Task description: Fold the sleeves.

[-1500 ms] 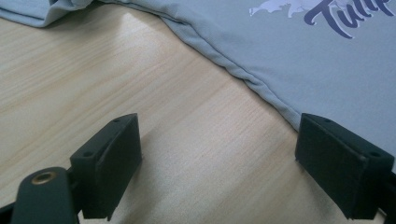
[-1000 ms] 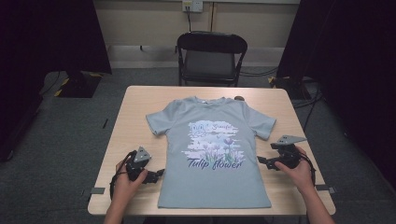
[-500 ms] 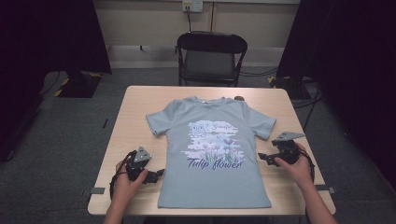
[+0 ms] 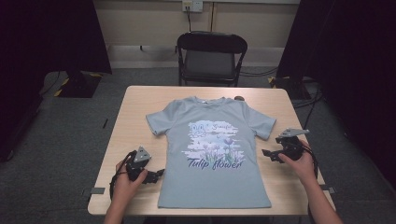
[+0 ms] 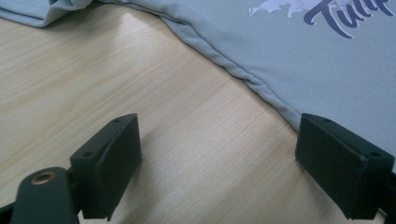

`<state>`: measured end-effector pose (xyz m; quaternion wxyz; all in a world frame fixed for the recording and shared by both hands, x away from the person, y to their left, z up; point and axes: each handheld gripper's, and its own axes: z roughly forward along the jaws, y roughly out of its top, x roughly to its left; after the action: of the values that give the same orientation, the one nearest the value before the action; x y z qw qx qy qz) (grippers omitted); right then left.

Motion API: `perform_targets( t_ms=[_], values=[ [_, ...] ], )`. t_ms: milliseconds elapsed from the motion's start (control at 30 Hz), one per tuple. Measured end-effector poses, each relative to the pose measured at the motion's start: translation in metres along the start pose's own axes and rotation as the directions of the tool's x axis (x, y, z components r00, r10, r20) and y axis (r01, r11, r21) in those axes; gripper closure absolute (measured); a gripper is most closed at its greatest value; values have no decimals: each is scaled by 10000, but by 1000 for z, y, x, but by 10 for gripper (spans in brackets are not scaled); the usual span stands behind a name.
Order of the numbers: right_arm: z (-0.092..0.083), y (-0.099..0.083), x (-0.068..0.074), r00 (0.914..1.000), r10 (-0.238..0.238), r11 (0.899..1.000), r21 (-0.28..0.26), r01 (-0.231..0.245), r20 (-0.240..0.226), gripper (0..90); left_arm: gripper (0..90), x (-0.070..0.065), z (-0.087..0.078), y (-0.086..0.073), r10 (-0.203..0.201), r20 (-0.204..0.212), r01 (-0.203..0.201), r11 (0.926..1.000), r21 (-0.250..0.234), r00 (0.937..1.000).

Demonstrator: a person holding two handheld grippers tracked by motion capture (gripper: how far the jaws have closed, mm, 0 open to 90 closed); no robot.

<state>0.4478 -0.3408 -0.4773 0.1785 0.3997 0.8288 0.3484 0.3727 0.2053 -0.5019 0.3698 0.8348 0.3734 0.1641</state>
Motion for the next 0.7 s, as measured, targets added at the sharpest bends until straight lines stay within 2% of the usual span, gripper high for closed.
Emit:
perform_targets(
  t_ms=[333, 700],
  values=[
    [-1, 8, -10, 9999, 81, 9999, -115, -80, 111, 116, 140, 0, 0, 0, 25, -4, -25, 10000, 11, 10000],
    [1, 11, -31, 9980, 300, 9995, -119, -294, 559, 129, 140, 0, 0, 0, 4, 28, -4, 10000, -10, 10000]
  ],
)
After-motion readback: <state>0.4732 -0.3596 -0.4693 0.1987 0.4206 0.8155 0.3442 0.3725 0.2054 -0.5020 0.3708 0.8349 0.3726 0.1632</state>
